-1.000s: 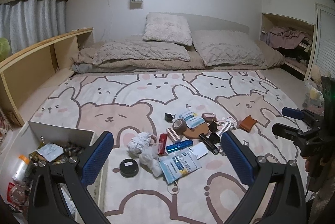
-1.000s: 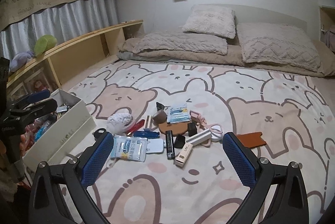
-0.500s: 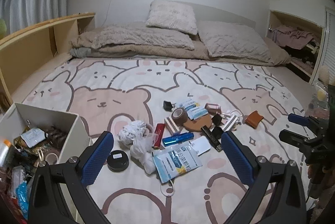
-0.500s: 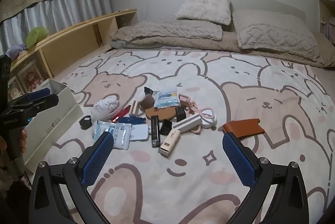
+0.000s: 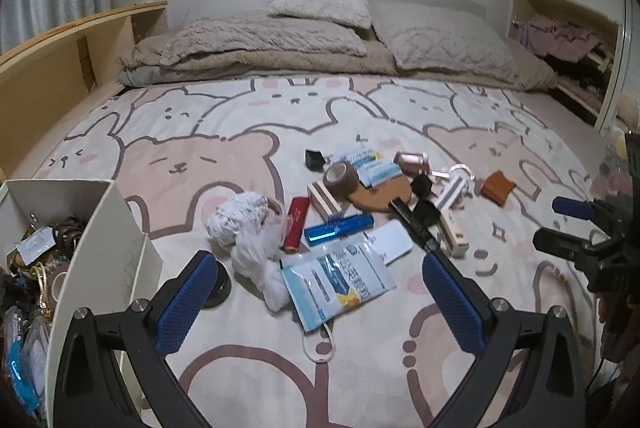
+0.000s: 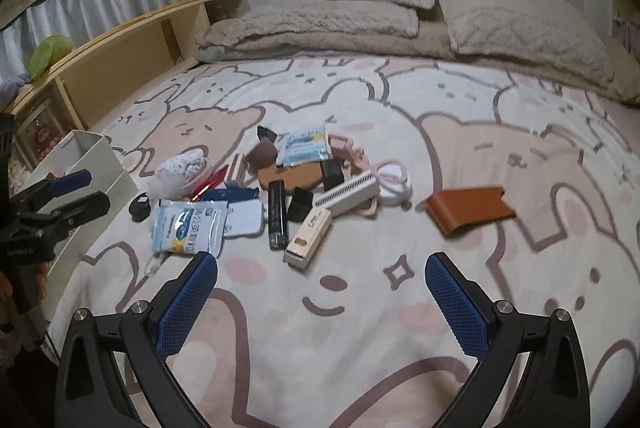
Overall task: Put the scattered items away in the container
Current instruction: 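Move both open tools over the scattered items toward the brown leather sleeve and sachet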
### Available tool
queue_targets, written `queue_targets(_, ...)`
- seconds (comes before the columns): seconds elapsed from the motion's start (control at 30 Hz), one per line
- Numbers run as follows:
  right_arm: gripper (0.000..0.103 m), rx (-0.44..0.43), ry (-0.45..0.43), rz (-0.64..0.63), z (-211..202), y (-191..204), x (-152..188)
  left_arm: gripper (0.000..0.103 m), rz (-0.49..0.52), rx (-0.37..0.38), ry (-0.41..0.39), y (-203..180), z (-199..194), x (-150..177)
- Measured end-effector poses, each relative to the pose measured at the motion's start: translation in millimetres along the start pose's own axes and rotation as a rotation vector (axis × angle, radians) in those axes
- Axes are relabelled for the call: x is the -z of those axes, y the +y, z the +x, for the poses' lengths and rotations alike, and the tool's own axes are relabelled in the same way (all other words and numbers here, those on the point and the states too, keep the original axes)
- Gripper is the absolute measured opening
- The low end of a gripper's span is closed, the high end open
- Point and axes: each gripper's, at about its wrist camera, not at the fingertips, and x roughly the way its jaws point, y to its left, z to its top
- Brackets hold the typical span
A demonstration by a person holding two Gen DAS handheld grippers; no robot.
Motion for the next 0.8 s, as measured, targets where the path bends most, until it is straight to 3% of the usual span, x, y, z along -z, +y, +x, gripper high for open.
queue_targets(0.37,0.103,0.032,0.083,0.029,24.7,-10.6,13.8,0.103,0.004,0.012,0.091,-6.9,25.7,16.9)
queue_targets(0.8,0.103,0.169,0.158,0.105,41.3,-45.2,28.4,0.103,-0.067,0.013,0.205,-12.1,57.4,35.1)
